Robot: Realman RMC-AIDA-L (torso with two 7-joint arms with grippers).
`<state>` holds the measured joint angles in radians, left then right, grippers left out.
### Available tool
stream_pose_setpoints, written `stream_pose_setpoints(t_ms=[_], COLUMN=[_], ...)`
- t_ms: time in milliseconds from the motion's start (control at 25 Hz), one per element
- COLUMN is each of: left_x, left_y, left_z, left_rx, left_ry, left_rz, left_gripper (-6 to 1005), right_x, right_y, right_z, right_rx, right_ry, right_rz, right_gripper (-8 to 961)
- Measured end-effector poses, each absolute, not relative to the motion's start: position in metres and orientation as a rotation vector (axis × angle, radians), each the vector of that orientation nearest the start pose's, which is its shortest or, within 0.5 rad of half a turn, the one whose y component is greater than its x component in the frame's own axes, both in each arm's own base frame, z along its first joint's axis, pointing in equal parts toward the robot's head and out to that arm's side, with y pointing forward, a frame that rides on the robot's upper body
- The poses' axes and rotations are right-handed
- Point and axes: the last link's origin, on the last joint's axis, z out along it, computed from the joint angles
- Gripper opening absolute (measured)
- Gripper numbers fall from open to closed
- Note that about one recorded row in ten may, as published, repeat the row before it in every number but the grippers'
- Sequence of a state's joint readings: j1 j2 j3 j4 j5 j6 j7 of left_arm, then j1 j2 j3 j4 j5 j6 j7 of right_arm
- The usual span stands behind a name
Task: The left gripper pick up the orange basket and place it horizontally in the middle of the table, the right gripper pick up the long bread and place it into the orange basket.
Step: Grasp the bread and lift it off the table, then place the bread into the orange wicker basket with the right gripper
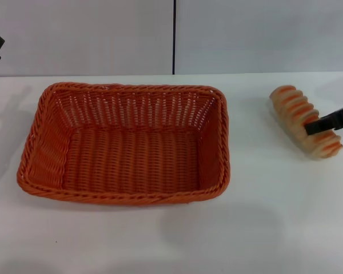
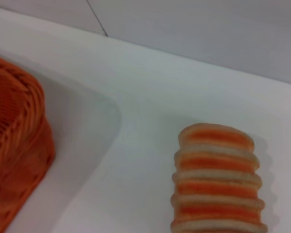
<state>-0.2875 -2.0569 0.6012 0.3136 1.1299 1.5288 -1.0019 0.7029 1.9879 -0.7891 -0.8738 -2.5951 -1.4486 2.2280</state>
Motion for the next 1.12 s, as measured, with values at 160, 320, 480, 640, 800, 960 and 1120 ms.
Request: stream_pose_setpoints(t_ms=[160, 320, 480, 640, 800, 960, 1120], left_x=[-0.338, -0.339, -0.338, -0.338, -0.338, -0.336, -0.335], left_y=[0.285, 0.285, 0.285, 0.286, 0.287, 0.289, 0.291], left_z=[0.061, 0.062, 0.062, 0.061, 0.060, 0.060, 0.060], left_rx=[-1.701, -1.700, -1.700, -1.701, -1.701, -1.703, -1.707], left_ry=[-0.693, -0.693, -0.692, -0.695, -0.698, -0.696, -0.693], left_rz=[-1.228, -1.229, -1.229, -1.232, -1.230, -1.232, -1.236], left_gripper=[820, 820, 820, 819, 819, 819, 820], right_x=[0.271, 0.265, 0.257, 0.238, 0.213, 0.186, 0.158], right_y=[0.388, 0.387, 0.388, 0.384, 0.379, 0.374, 0.373], right_z=[0.059, 0.061, 0.067, 0.078, 0.082, 0.067, 0.033], right_rx=[-2.440, -2.446, -2.457, -2.503, -2.528, -2.583, -2.686], right_ry=[1.235, 1.226, 1.180, 1.012, 0.830, 0.628, 0.491], right_rz=[-0.101, -0.004, 0.120, 0.364, 0.688, 0.963, 1.099], right_gripper=[387, 348, 318, 299, 284, 268, 213])
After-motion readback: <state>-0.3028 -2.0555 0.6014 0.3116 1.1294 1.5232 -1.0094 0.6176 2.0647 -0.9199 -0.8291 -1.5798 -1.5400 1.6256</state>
